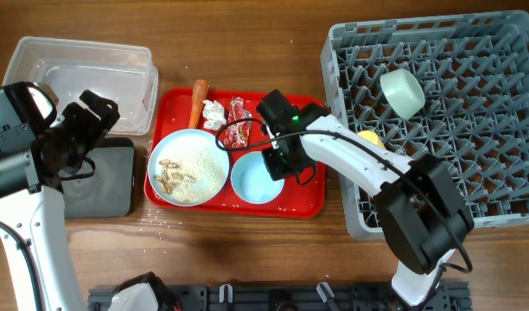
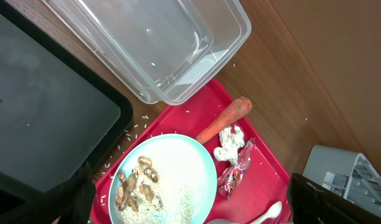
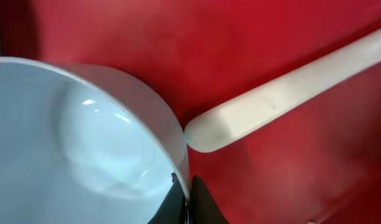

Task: Sort waste into correct bins and load items into the dishwasher rack

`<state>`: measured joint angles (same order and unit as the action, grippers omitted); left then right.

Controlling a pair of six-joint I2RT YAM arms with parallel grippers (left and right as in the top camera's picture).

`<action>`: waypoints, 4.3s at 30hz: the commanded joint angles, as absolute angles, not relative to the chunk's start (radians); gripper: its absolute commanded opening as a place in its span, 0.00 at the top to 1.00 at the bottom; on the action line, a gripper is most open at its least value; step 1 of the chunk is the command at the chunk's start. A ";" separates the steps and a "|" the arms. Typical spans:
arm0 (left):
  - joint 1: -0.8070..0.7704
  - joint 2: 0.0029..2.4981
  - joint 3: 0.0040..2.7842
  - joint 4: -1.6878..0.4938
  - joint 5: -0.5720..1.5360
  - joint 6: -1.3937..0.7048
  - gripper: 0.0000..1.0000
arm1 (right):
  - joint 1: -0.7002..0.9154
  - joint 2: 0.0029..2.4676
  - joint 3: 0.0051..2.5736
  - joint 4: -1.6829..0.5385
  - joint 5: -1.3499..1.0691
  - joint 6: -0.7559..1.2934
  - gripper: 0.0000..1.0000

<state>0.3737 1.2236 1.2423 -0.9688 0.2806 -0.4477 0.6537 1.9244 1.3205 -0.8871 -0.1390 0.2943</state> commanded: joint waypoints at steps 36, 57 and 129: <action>0.380 1.212 1.259 -0.966 0.271 -0.453 0.00 | 0.098 1.636 1.377 -0.527 0.672 -0.096 0.02; 0.380 1.212 1.259 -0.966 0.271 -0.453 0.00 | 0.546 1.944 1.288 -0.752 -0.220 0.883 0.47; 0.380 1.212 1.259 -0.966 0.271 -0.453 0.00 | -0.169 0.003 0.215 -0.376 -0.023 -0.260 0.00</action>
<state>0.3737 1.2209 1.2442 -0.9676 0.2741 -0.4480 -0.1474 0.0696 0.3588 -0.5346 -0.0181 -0.2375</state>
